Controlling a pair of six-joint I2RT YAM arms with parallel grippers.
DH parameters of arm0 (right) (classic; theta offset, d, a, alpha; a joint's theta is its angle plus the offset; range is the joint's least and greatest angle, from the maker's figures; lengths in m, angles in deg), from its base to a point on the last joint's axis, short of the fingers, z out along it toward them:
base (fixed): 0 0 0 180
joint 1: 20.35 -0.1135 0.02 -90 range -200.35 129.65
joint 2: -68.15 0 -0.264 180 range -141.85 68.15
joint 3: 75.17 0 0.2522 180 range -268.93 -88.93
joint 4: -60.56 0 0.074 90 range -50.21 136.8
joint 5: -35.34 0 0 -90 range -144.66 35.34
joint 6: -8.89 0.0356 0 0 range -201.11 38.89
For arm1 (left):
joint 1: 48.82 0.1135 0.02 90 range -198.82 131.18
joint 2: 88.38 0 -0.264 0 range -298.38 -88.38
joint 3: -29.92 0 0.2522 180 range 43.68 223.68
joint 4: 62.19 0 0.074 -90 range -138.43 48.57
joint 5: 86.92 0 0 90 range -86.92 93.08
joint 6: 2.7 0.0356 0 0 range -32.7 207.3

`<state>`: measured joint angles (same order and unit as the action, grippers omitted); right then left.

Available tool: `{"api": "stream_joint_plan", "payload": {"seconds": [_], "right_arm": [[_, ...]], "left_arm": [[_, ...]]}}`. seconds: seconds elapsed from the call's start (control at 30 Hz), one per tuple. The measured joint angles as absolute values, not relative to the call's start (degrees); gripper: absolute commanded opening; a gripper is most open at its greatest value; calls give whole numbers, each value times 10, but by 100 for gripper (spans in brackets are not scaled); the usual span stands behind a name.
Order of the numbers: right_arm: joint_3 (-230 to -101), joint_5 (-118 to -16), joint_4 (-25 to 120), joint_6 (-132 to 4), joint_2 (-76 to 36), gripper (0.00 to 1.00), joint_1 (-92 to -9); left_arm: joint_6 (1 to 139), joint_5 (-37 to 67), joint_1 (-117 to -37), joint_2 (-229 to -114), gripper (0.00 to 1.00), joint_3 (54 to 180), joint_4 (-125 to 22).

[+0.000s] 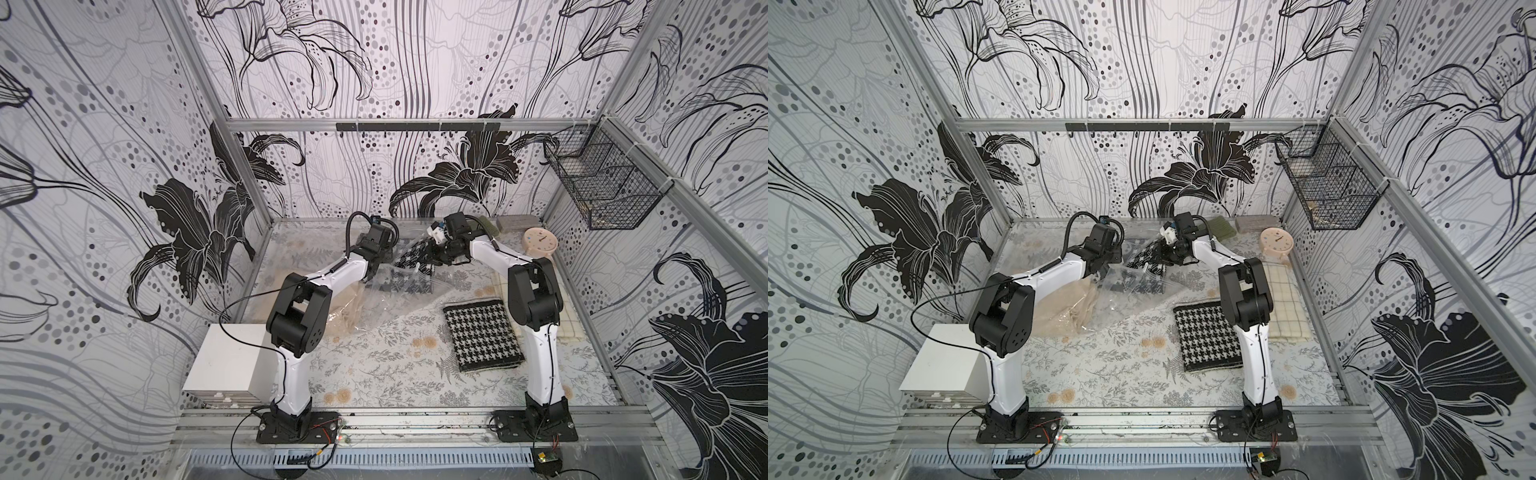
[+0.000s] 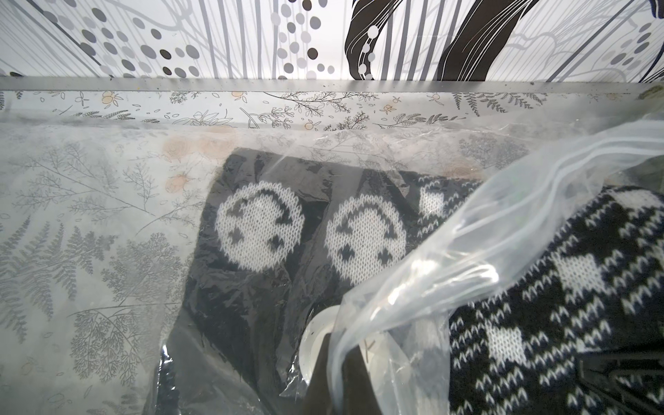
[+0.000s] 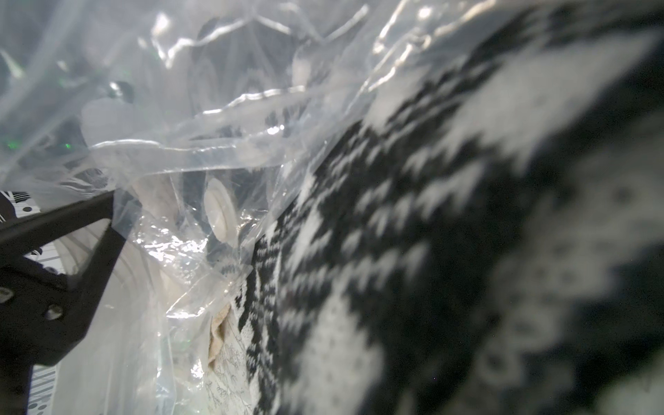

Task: Take the scarf out of the vacuum bag
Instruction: Take out the scarf from the vacuum bag.

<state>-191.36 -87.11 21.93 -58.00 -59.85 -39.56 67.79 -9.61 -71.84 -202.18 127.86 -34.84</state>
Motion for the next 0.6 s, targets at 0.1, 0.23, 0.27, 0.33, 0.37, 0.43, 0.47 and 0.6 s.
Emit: {"api": "stream_joint_plan", "payload": {"seconds": [0.1,0.23,0.27,0.33,0.37,0.43,0.47,0.6], "right_arm": [[-1907,-856,208,-578,-589,0,-396],[-1907,-832,192,-578,-571,0,-396],[-1907,-825,186,-578,-565,0,-396],[-1907,-813,177,-578,-555,0,-396],[-1904,-807,177,-578,-551,0,-396],[-1899,-792,173,-578,-544,0,-396],[-1899,-784,170,-578,-544,0,-396],[-1895,-780,174,-573,-544,0,-394]], "left_arm": [[678,-98,-718,-2022,0,1276,-349],[678,-100,-718,-2022,0,1271,-349],[678,-100,-718,-2022,0,1271,-349],[678,-100,-718,-2022,0,1271,-349],[678,-100,-718,-2022,0,1271,-349],[678,-100,-718,-2022,0,1271,-349],[678,-100,-718,-2022,0,1271,-349],[678,-102,-718,-2022,0,1271,-349]]}}
